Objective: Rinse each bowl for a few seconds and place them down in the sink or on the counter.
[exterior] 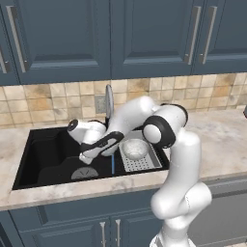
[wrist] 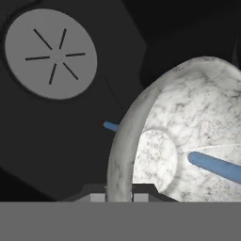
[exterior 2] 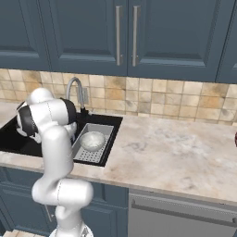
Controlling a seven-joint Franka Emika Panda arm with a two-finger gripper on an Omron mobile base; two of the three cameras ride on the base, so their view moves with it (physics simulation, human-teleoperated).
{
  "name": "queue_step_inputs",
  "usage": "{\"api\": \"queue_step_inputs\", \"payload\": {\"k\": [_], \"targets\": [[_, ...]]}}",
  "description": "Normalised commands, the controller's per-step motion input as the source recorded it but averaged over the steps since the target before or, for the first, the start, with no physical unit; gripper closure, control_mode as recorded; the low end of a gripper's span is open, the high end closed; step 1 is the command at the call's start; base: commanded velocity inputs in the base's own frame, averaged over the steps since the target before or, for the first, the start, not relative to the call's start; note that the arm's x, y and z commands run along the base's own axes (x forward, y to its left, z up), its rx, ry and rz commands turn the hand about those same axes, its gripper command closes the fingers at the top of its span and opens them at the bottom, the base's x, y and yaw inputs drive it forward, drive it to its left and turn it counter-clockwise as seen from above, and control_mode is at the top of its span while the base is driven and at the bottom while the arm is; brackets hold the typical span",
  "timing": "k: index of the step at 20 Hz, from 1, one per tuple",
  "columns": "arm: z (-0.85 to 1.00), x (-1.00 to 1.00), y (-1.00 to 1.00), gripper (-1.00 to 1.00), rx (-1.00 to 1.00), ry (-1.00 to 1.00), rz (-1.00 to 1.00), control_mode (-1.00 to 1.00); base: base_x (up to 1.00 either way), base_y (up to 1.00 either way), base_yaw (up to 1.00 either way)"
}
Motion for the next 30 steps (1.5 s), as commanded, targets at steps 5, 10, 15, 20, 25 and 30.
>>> {"api": "queue_step_inputs", "payload": {"k": [5, 10, 15, 20, 25, 30], "targets": [[0.0, 0.04, 0.4, 1.0, 0.02, 0.0, 0.01, -1.0, 0.0, 0.0, 0.0], [-0.04, 0.13, 0.34, 1.0, 0.04, 0.0, 0.0, -1.0, 0.0, 0.0, 0.0], [-0.17, 0.19, 0.29, 1.0, 0.05, 0.0, -0.02, -1.0, 0.0, 0.0, 0.0], [-0.25, 0.15, 0.31, 1.0, 0.05, 0.0, -0.07, -1.0, 0.0, 0.0, 0.0], [-0.33, 0.21, 0.25, 1.0, 0.05, 0.03, -0.1, -1.0, 0.0, 0.0, 0.0], [-0.3, 0.22, 0.21, 1.0, 0.05, 0.03, -0.1, -1.0, 0.0, 0.0, 0.0]]}}
